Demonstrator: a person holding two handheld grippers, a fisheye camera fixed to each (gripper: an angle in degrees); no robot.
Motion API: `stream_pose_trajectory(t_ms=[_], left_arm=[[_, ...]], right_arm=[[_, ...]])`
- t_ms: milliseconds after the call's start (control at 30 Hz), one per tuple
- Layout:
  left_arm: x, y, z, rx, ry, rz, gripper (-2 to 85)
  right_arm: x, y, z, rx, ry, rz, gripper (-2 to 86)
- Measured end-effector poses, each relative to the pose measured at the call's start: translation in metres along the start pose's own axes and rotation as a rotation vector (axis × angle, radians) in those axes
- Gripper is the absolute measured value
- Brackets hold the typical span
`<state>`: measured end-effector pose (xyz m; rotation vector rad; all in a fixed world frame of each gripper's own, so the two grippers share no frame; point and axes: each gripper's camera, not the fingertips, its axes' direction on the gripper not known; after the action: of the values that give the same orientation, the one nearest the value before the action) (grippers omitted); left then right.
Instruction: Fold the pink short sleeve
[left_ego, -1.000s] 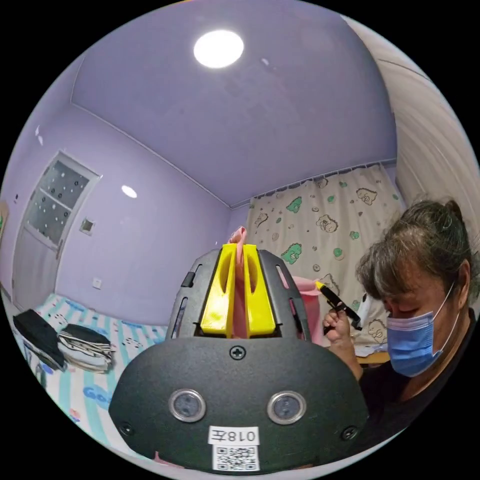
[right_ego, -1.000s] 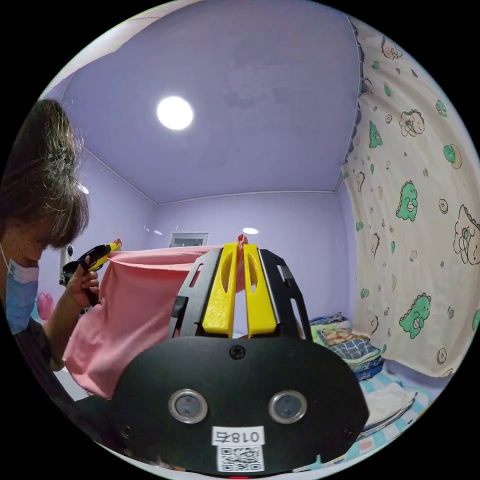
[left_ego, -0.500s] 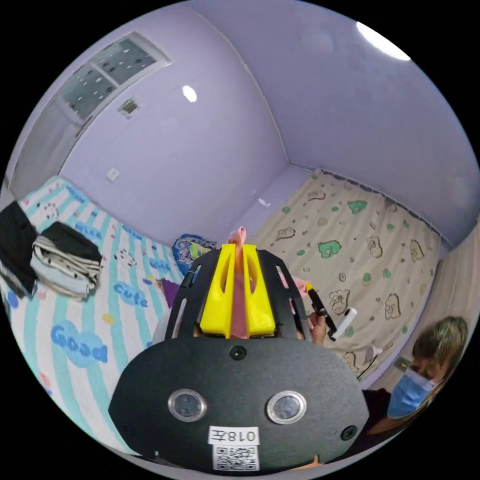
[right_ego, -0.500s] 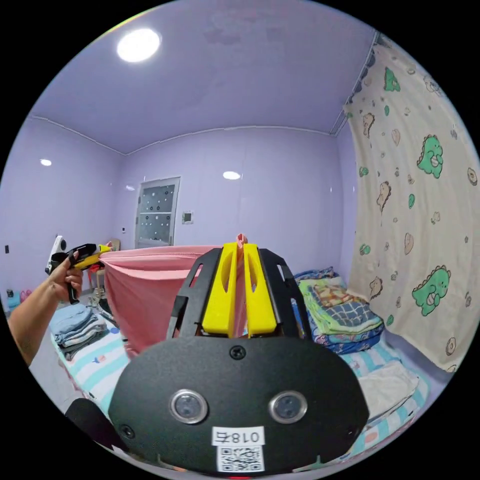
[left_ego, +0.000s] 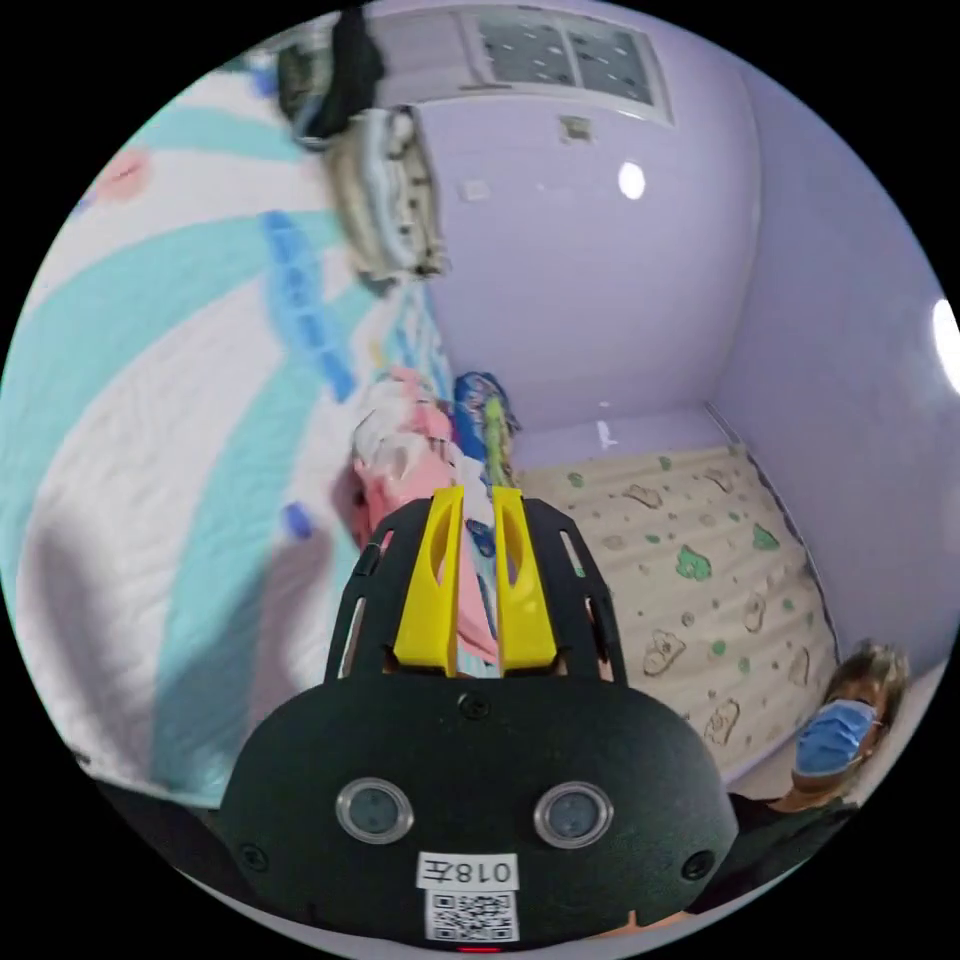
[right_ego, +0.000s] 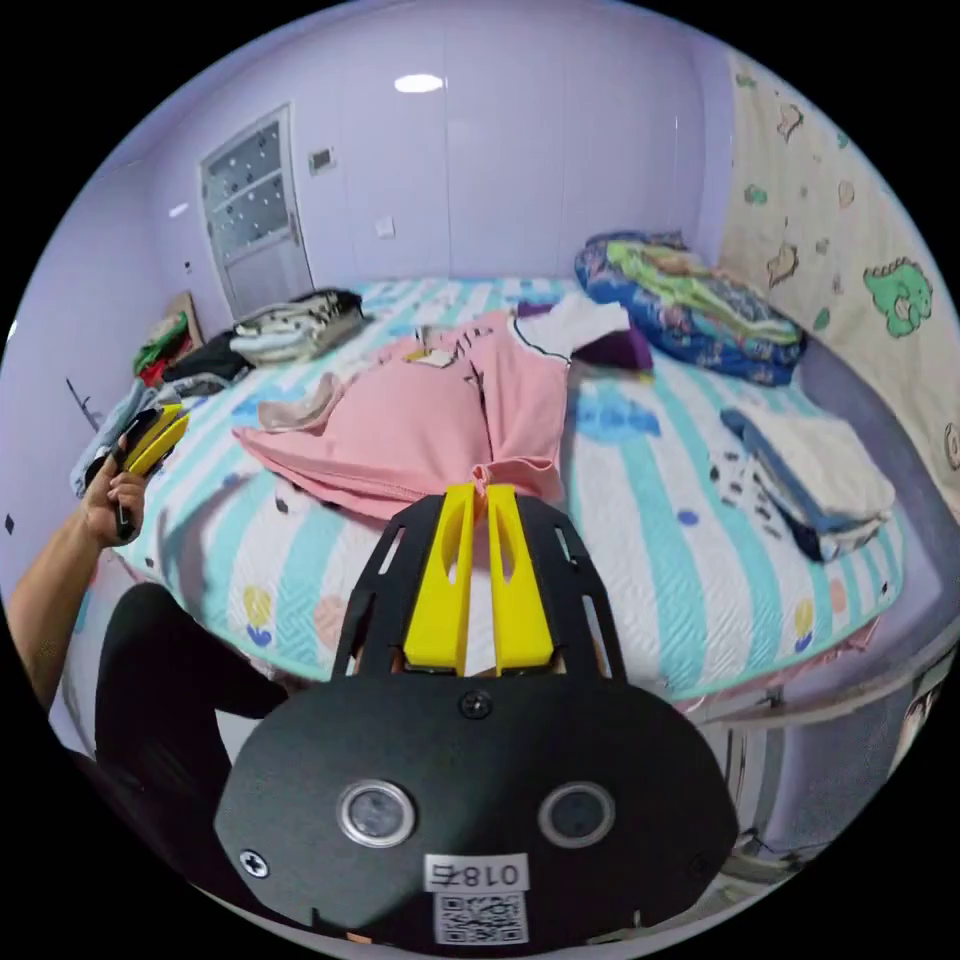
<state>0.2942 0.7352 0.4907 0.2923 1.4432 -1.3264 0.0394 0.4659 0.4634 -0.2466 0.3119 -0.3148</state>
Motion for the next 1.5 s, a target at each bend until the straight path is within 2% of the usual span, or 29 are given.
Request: stream_pose_trajectory(t_ms=[100, 200, 300, 367, 433, 500, 567, 633, 900, 1033, 1133, 1200, 1267, 1333, 1433, 1500], left_arm=[[-0.022, 0.042, -0.02, 0.09, -0.139, -0.022, 7.0], [0.011, 0.045, 0.004, 0.019, -0.266, 0.118, 9.7], [0.075, 0.042, 0.075, -0.161, -0.466, 0.413, 11.2], [0.121, 0.06, 0.152, -0.302, -0.64, 0.687, 11.7], [0.139, 0.078, 0.207, -0.388, -0.76, 0.852, 12.1], [0.139, 0.089, 0.251, -0.451, -0.929, 0.905, 12.7], [0.127, 0.092, 0.274, -0.411, -1.06, 0.846, 13.2], [0.117, 0.09, 0.277, -0.361, -1.08, 0.785, 13.3], [0.099, 0.077, 0.325, -0.45, -1.123, 0.702, 12.3], [0.109, 0.103, 0.339, -0.491, -1.129, 0.785, 0.8], [0.116, 0.115, 0.335, -0.479, -1.128, 0.799, -0.5], [0.127, 0.11, 0.307, -0.397, -1.011, 0.74, -0.8], [0.146, 0.098, 0.241, -0.241, -0.813, 0.623, -0.9], [0.161, 0.096, 0.178, -0.131, -0.693, 0.576, -0.9], [0.178, 0.105, 0.069, -0.006, -0.601, 0.532, -1.0], [0.175, 0.117, 0.006, 0.045, -0.591, 0.481, -1.0]], right_arm=[[0.011, 0.007, 0.032, -0.079, 0.006, 0.026, 0.4], [0.019, -0.006, 0.042, -0.088, -0.017, 0.042, 0.5], [0.024, -0.023, 0.049, -0.088, -0.035, 0.048, 0.5], [0.027, -0.03, 0.054, -0.088, -0.039, 0.054, 0.5], [0.03, -0.035, 0.059, -0.091, -0.049, 0.062, 0.6], [0.035, -0.043, 0.064, -0.089, -0.058, 0.074, 0.6], [0.039, -0.049, 0.066, -0.084, -0.066, 0.076, 0.7], [0.044, -0.055, 0.068, -0.083, -0.076, 0.075, 0.7], [0.062, -0.089, 0.083, -0.091, -0.104, 0.067, 1.0], [0.066, -0.1, 0.085, -0.084, -0.107, 0.07, 0.9], [0.067, -0.109, 0.086, -0.091, -0.104, 0.06, 1.1], [0.068, -0.118, 0.08, -0.08, -0.101, 0.044, 1.2], [0.066, -0.125, 0.07, -0.065, -0.096, 0.012, 1.3], [0.06, -0.131, 0.06, -0.055, -0.095, -0.054, 1.5], [0.045, -0.136, 0.051, -0.084, -0.158, -0.187, 2.1], [0.036, -0.137, 0.058, -0.195, -0.201, -0.239, 2.6]])
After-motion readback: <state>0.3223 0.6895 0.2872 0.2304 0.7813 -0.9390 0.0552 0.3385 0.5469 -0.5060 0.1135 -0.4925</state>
